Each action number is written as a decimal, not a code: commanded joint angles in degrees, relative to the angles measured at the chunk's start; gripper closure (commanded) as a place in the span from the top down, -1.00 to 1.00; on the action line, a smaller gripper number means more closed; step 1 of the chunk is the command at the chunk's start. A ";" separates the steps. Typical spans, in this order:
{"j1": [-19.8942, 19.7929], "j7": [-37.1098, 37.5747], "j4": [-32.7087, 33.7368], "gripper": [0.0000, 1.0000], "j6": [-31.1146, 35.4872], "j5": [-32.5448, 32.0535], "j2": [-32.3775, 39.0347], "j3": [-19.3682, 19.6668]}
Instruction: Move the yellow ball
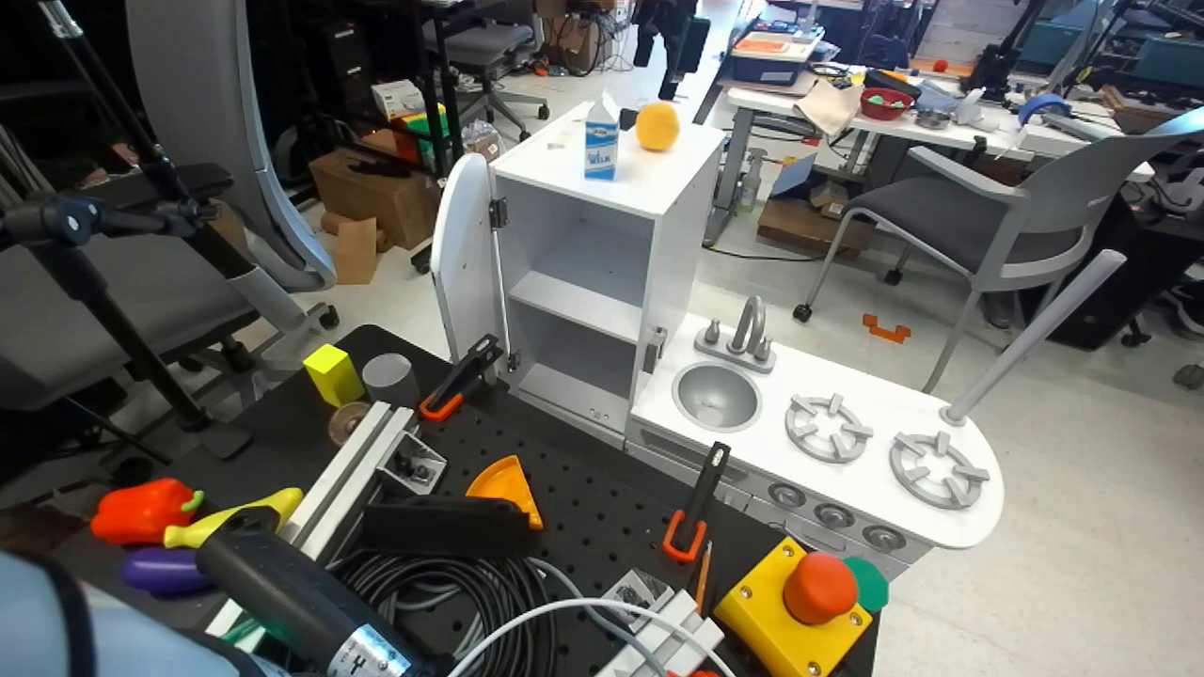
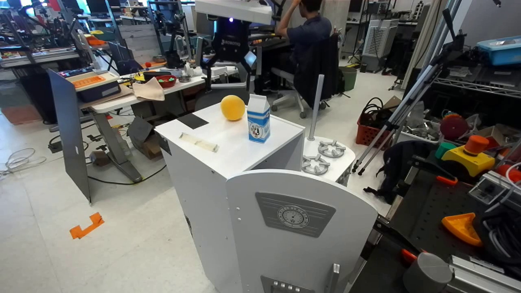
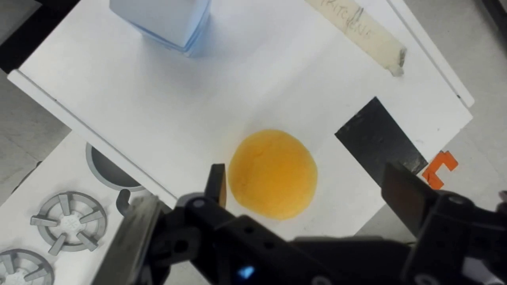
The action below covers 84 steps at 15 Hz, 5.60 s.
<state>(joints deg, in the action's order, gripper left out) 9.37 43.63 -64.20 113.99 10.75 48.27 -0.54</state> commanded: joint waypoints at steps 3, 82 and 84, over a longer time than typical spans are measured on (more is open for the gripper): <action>0.62 2.07 1.37 1.00 -1.49 -0.82 1.18 0.68; 8.48 -3.13 -28.31 1.00 9.01 -14.00 -16.02 -0.83; 8.45 -3.65 -30.13 1.00 10.08 -13.91 -18.51 -1.23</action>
<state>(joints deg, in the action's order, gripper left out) 17.30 40.30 -91.27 123.57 -2.84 34.09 -1.59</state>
